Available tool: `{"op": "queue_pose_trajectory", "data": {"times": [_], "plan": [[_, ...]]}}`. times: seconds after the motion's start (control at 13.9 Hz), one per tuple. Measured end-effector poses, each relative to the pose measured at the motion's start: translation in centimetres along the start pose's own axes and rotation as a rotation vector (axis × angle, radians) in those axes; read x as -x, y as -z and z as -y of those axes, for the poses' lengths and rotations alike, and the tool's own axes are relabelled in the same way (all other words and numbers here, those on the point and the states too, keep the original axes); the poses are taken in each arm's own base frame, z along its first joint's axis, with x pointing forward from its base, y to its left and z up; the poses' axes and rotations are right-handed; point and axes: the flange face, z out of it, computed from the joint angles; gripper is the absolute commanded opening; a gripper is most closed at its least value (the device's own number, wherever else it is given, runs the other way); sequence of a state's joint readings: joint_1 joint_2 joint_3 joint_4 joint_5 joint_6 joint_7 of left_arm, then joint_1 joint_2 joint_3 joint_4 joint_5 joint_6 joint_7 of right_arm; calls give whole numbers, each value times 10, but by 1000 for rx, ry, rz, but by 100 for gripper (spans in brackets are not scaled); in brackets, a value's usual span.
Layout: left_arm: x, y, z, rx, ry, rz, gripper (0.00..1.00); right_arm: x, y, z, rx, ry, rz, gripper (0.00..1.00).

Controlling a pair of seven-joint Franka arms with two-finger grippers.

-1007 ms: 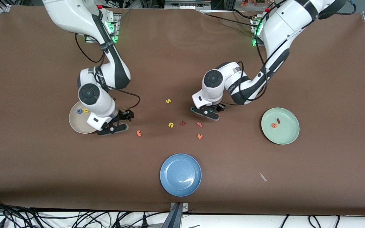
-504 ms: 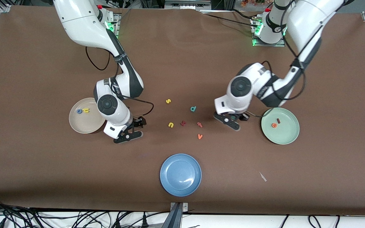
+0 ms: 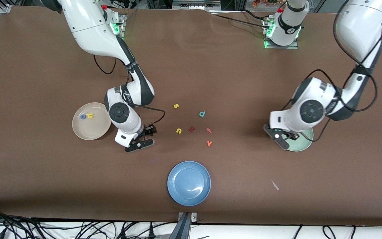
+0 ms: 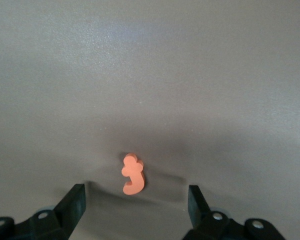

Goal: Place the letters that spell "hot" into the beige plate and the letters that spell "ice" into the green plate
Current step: 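Drop the teal c on the green plate while the right gripper grasps the orange letter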

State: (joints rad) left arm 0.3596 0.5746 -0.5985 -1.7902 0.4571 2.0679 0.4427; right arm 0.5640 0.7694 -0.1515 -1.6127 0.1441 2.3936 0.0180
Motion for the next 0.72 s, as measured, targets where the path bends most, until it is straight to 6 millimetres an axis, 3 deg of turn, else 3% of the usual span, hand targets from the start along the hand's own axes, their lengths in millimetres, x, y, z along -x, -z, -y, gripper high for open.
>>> {"op": "queue_pose_trajectory", "data": {"times": [0.22, 0.29, 0.36, 0.43, 0.72], "plan": [[17, -27, 0, 39, -33, 26, 15, 0, -1, -1, 1, 5, -5, 61], [16, -34, -7, 43, -46, 25, 30, -1, -3, -1, 1, 5, -9, 56], [14, -41, -13, 44, -57, 19, 75, -1, -4, -2, 2, 5, -13, 47], [14, -46, -16, 45, -64, 16, 100, -2, -4, -2, 2, 5, -19, 41], [18, -49, -15, 47, -65, 15, 100, -4, -1, -2, 1, 6, -29, 14]]}}
